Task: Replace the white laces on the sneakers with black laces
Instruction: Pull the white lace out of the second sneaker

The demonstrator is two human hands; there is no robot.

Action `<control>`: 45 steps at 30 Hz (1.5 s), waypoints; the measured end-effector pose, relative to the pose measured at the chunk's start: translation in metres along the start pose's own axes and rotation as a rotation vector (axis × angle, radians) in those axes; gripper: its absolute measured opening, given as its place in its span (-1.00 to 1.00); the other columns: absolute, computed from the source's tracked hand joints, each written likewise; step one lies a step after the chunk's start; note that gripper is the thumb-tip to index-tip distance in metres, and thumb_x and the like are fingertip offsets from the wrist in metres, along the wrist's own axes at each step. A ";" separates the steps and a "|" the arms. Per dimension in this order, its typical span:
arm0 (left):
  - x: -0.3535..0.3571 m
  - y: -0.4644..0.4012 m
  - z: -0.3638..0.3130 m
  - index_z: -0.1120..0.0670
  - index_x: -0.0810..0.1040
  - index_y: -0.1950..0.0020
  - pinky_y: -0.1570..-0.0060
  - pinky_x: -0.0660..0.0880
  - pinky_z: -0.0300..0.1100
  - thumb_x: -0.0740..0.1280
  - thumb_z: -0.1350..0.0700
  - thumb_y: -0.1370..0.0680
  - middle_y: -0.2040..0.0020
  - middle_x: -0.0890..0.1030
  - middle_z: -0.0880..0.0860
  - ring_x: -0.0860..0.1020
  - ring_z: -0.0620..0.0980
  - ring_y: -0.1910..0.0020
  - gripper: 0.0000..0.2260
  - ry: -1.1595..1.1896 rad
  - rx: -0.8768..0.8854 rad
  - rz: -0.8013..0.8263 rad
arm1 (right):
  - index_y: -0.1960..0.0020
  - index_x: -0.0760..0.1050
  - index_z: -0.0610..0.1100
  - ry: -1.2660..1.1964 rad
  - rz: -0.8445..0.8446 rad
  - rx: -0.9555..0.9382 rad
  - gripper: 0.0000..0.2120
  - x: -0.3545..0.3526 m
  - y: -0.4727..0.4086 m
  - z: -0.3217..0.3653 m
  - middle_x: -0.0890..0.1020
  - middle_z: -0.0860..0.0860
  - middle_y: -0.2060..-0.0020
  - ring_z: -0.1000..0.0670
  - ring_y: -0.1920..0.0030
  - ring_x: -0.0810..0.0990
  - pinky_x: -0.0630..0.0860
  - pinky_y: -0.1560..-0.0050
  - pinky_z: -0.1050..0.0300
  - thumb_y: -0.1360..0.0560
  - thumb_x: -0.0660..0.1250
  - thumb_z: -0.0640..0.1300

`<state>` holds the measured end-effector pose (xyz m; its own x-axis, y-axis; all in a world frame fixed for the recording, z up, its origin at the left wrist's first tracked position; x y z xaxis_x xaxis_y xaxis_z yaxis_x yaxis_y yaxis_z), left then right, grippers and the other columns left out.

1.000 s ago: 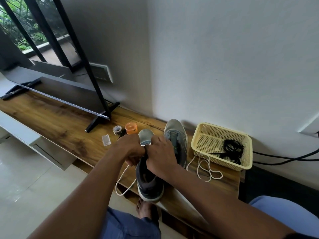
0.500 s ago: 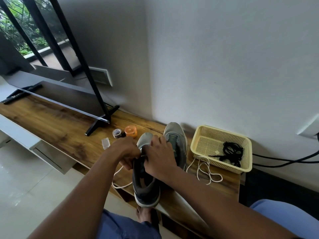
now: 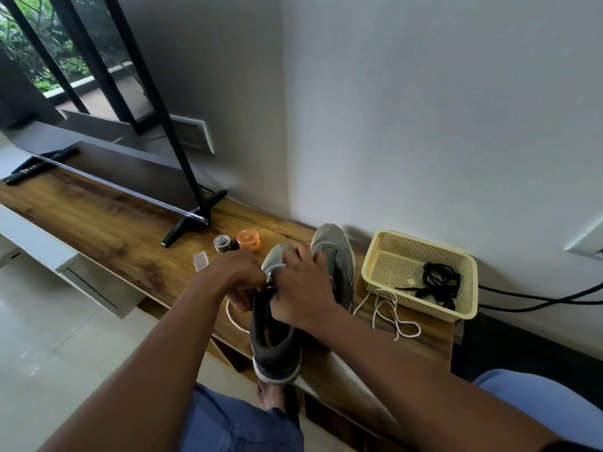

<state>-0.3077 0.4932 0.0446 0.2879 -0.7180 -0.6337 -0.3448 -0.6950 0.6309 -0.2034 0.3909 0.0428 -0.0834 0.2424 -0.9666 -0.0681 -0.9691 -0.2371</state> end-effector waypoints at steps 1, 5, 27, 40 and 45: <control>0.000 0.000 0.000 0.27 0.64 -0.10 0.21 0.72 0.04 0.38 0.31 -0.57 0.23 0.73 0.25 0.76 0.19 0.25 -0.87 0.004 -0.002 -0.004 | 0.11 0.64 -0.03 0.023 0.009 -0.017 -0.81 0.004 0.002 0.002 0.54 -0.03 -0.06 -0.16 -0.17 0.39 0.29 -0.12 -0.16 -0.36 0.34 0.02; -0.002 -0.001 0.003 0.27 0.64 -0.10 0.20 0.72 0.04 0.39 0.30 -0.57 0.24 0.73 0.24 0.76 0.18 0.25 -0.87 0.012 -0.009 -0.015 | 0.17 0.65 -0.05 -0.061 -0.135 0.114 -0.84 -0.009 0.000 -0.009 0.58 0.02 0.04 -0.11 -0.11 0.42 0.36 -0.07 -0.11 -0.39 0.30 -0.06; 0.001 -0.009 0.005 0.31 0.62 -0.07 0.33 0.68 -0.04 0.41 0.29 -0.57 0.26 0.72 0.25 0.75 0.18 0.27 -0.88 0.032 -0.031 0.015 | -0.01 0.66 0.00 -0.035 -0.138 0.162 -0.74 -0.016 -0.010 -0.028 0.59 -0.02 -0.15 -0.15 -0.24 0.42 0.34 -0.22 -0.18 -0.39 0.32 0.05; 0.000 -0.005 0.005 0.25 0.64 -0.04 0.25 0.71 -0.02 0.39 0.27 -0.59 0.24 0.74 0.22 0.76 0.15 0.23 -0.92 0.043 0.016 0.015 | -0.44 0.32 0.06 -0.019 -0.051 -0.011 -0.22 -0.004 -0.002 -0.002 0.45 -0.12 -0.34 -0.23 -0.34 0.39 0.33 -0.33 -0.37 -0.28 0.54 -0.06; 0.001 -0.007 0.005 0.22 0.65 -0.08 0.30 0.69 -0.05 0.42 0.22 -0.58 0.25 0.74 0.20 0.76 0.13 0.25 -0.88 0.039 0.017 0.029 | -0.06 0.64 -0.02 0.060 -0.005 -0.055 -0.74 0.000 0.005 0.002 0.66 -0.02 0.01 -0.18 -0.23 0.47 0.30 -0.31 -0.35 -0.37 0.48 -0.12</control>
<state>-0.3094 0.4977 0.0374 0.3121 -0.7391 -0.5970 -0.3687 -0.6733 0.6408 -0.2058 0.3864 0.0419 -0.0232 0.2457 -0.9691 -0.0136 -0.9693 -0.2454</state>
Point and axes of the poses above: each hand's wrist, its own y-axis away from the middle knuckle, its own x-axis out of the palm, z = x × y, the point moved 4 cm from there along -y, towards the middle knuckle
